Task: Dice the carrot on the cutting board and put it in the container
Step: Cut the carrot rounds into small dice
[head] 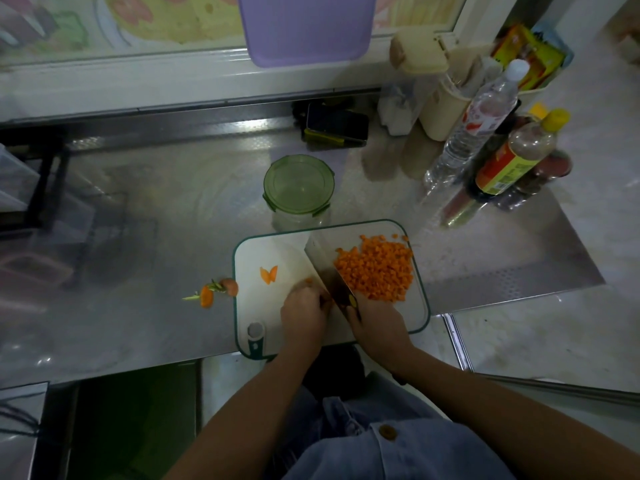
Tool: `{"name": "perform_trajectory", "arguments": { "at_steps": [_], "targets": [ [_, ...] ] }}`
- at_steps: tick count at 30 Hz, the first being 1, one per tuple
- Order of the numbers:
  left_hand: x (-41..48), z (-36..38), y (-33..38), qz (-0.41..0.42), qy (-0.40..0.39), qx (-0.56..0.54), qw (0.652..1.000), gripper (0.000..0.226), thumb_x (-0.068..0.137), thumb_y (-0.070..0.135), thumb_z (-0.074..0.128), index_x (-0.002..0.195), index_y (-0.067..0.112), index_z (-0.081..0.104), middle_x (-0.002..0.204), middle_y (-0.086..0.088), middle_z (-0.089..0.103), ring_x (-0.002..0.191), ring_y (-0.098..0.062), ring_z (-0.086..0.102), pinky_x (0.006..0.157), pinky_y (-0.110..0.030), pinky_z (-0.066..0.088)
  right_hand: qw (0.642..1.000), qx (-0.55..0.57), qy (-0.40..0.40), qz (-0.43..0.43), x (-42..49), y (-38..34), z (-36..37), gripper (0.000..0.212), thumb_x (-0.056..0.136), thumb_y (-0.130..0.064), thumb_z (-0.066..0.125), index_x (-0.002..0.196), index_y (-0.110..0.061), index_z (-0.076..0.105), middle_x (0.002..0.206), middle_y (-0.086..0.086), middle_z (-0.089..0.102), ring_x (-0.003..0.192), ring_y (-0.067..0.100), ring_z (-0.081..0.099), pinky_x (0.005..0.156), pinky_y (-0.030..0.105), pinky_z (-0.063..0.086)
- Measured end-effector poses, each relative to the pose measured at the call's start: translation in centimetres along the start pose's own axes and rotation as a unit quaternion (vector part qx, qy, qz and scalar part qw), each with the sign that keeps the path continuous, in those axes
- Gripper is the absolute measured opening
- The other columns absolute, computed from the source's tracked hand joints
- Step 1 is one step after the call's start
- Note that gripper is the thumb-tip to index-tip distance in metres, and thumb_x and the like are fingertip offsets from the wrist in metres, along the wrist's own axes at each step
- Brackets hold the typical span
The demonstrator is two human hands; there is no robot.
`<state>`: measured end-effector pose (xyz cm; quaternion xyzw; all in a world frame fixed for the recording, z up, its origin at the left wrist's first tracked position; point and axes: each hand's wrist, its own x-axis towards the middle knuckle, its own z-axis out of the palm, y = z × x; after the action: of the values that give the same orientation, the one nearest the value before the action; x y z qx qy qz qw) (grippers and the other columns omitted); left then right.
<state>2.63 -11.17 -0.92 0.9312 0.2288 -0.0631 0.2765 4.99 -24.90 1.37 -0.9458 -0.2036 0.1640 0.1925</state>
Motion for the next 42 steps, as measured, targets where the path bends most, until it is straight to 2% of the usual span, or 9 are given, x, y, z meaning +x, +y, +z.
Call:
{"name": "perform_trajectory", "arguments": {
  "at_steps": [11, 16, 19, 22, 25, 29, 34, 38, 42],
  "targets": [
    [-0.1, 0.4, -0.1, -0.012, 0.010, 0.018, 1.000, 0.014, 0.087, 0.028, 0.059, 0.092, 0.019, 0.070, 0.097, -0.003, 0.064, 0.089, -0.021, 0.058, 0.068, -0.031, 0.042, 0.999, -0.038, 0.013, -0.009, 0.8, -0.6, 1.0, 0.018, 0.098, -0.027, 0.044, 0.095, -0.012, 0.054, 0.078, 0.009, 0.060, 0.066, 0.025, 0.058, 0.056, 0.034, 0.042],
    [0.1, -0.2, 0.0, -0.017, -0.004, 0.034, 0.999, 0.018, 0.088, 0.035, 0.060, 0.092, 0.019, 0.069, 0.099, -0.002, 0.062, 0.093, -0.021, 0.059, 0.072, -0.033, 0.047, 0.999, 0.017, 0.031, 0.007, 1.0, 0.1, 0.7, 0.024, 0.098, -0.027, 0.044, 0.108, -0.009, 0.056, 0.083, 0.012, 0.063, 0.073, 0.030, 0.060, 0.056, 0.033, 0.038],
    [0.2, -0.2, -0.1, -0.021, -0.005, 0.023, 1.000, 0.022, 0.087, 0.041, 0.062, 0.086, 0.020, 0.067, 0.093, 0.000, 0.062, 0.089, -0.020, 0.059, 0.069, -0.031, 0.046, 0.998, 0.050, 0.030, 0.038, 1.0, 0.4, 0.7, 0.020, 0.098, -0.027, 0.045, 0.099, -0.009, 0.055, 0.077, 0.008, 0.058, 0.072, 0.028, 0.060, 0.061, 0.038, 0.046],
    [0.1, -0.4, -0.8, -0.009, 0.006, 0.006, 1.000, 0.024, 0.088, 0.043, 0.059, 0.085, 0.021, 0.067, 0.090, 0.001, 0.064, 0.087, -0.018, 0.058, 0.069, -0.032, 0.046, 0.996, 0.080, 0.034, 0.032, 1.0, 0.4, 0.3, 0.019, 0.097, -0.025, 0.047, 0.092, -0.008, 0.055, 0.071, 0.006, 0.055, 0.067, 0.027, 0.057, 0.059, 0.040, 0.045],
    [-0.3, -0.9, -1.7, 0.006, 0.035, 0.007, 0.999, 0.022, 0.093, 0.033, 0.052, 0.094, 0.018, 0.067, 0.095, -0.003, 0.065, 0.088, -0.021, 0.059, 0.068, -0.032, 0.043, 0.995, 0.095, 0.029, 0.003, 1.1, -0.1, 0.6, 0.020, 0.097, -0.025, 0.049, 0.094, -0.007, 0.057, 0.072, 0.008, 0.058, 0.065, 0.024, 0.055, 0.056, 0.035, 0.041],
    [-1.1, -1.9, -2.8, -0.022, 0.071, 0.006, 0.997, 0.015, 0.091, 0.023, 0.052, 0.089, 0.012, 0.061, 0.093, -0.007, 0.063, 0.084, -0.024, 0.058, 0.062, -0.030, 0.035, 0.993, 0.113, -0.012, -0.024, 0.6, -1.1, 2.3, 0.018, 0.097, -0.025, 0.048, 0.088, -0.011, 0.054, 0.073, 0.005, 0.051, 0.066, 0.021, 0.051, 0.059, 0.030, 0.034],
    [-1.5, -2.9, -3.6, -0.010, 0.068, 0.012, 0.998, 0.008, 0.088, 0.023, 0.055, 0.088, 0.016, 0.060, 0.094, -0.006, 0.062, 0.088, -0.024, 0.059, 0.066, -0.035, 0.044, 0.991, 0.135, 0.005, 0.024, 0.6, -0.2, 2.5, 0.020, 0.096, -0.023, 0.049, 0.081, -0.011, 0.049, 0.070, 0.007, 0.050, 0.066, 0.025, 0.051, 0.057, 0.033, 0.033],
    [-0.8, -3.6, -4.5, -0.014, 0.074, 0.011, 0.997, 0.018, 0.088, 0.019, 0.055, 0.103, 0.011, 0.061, 0.098, -0.011, 0.061, 0.093, -0.028, 0.058, 0.072, -0.038, 0.045, 0.981, 0.170, 0.055, 0.069, 1.3, 0.6, 2.1, 0.023, 0.094, -0.019, 0.053, 0.077, -0.004, 0.053, 0.067, 0.012, 0.054, 0.063, 0.025, 0.051, 0.058, 0.038, 0.039],
    [0.3, -4.7, -5.5, -0.028, 0.059, 0.019, 0.998, 0.033, 0.089, 0.015, 0.053, 0.121, 0.007, 0.054, 0.117, -0.016, 0.051, 0.109, -0.034, 0.047, 0.080, -0.043, 0.046, 0.969, 0.242, -0.004, 0.053, 2.2, -0.8, 2.1, 0.019, 0.096, -0.020, 0.051, 0.082, -0.009, 0.058, 0.066, 0.002, 0.057, 0.062, 0.019, 0.055, 0.061, 0.034, 0.045]
  ]
}}
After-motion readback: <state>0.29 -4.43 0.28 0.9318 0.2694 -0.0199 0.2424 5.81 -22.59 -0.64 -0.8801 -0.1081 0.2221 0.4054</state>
